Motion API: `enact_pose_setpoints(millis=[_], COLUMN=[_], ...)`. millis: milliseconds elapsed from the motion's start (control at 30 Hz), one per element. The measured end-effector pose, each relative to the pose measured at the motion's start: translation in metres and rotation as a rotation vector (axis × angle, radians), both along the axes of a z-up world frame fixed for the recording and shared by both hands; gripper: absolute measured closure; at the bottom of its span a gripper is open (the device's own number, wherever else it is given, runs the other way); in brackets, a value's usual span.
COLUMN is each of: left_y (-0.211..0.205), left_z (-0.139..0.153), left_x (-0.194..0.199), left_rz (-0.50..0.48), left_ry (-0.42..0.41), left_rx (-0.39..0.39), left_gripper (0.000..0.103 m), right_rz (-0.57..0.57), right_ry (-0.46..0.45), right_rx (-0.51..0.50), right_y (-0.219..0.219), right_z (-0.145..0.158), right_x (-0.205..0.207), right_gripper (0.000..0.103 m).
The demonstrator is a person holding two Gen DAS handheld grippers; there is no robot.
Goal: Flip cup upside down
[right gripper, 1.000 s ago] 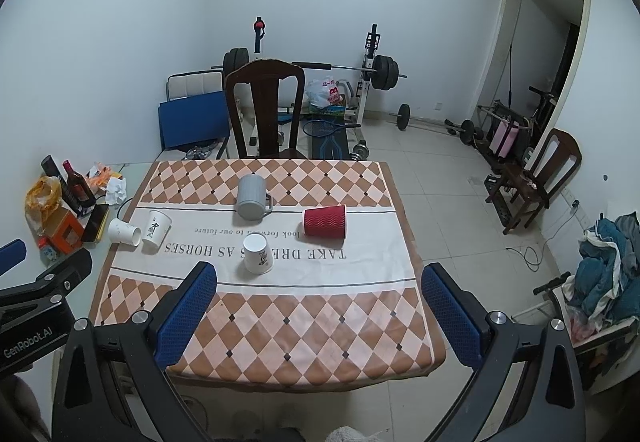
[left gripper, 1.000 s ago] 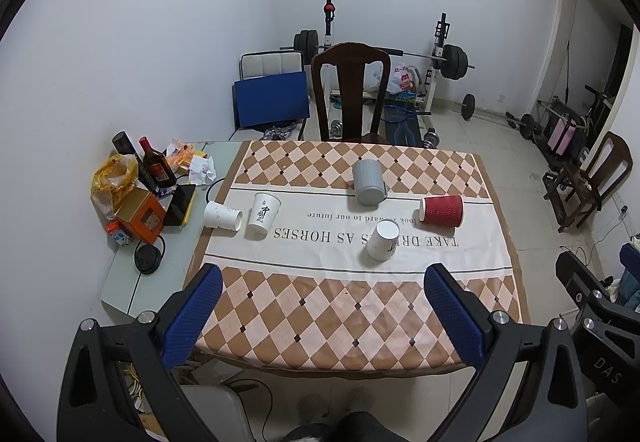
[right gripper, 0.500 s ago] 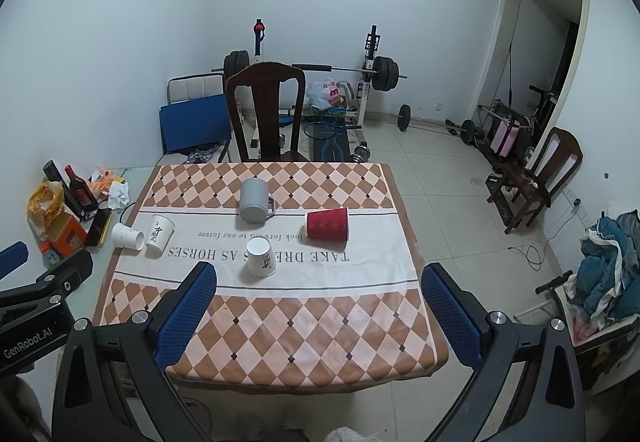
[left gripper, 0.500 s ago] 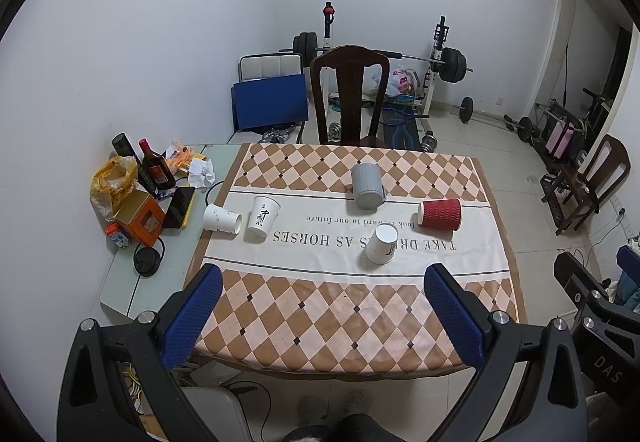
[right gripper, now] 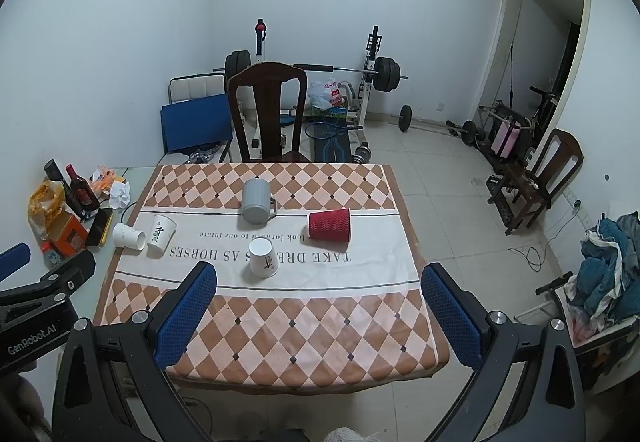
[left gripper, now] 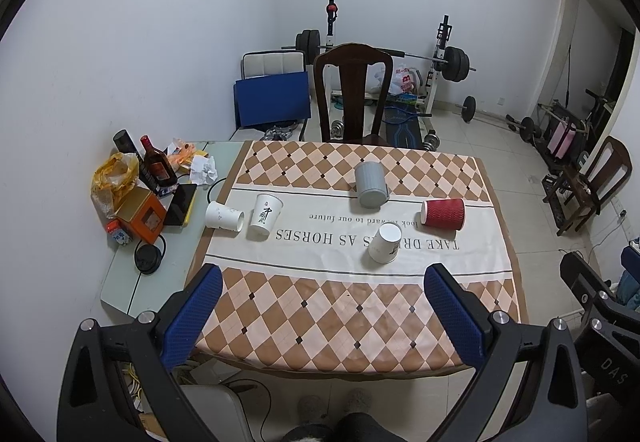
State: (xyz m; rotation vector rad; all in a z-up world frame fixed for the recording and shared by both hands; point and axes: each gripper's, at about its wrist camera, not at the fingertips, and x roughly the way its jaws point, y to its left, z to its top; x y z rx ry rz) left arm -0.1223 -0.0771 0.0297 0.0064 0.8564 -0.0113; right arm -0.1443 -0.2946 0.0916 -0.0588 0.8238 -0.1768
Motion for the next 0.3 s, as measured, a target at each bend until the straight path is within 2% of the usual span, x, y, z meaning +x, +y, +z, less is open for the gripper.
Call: enact_pose_setpoints(millis=[300], left_y=[0.0034], left_z=[-0.0037], left_x=[-0.0035], left_rz=[-0.004], left_ry=[-0.010], left_rx=[0.001], left_gripper=[0.000], right_rz=[0.000], right_ry=[0.000], right_rx=[0.000], right_y=[-0.0006], right_z=[-0.0006], right_x=[-0.0006], right_gripper=[0.000])
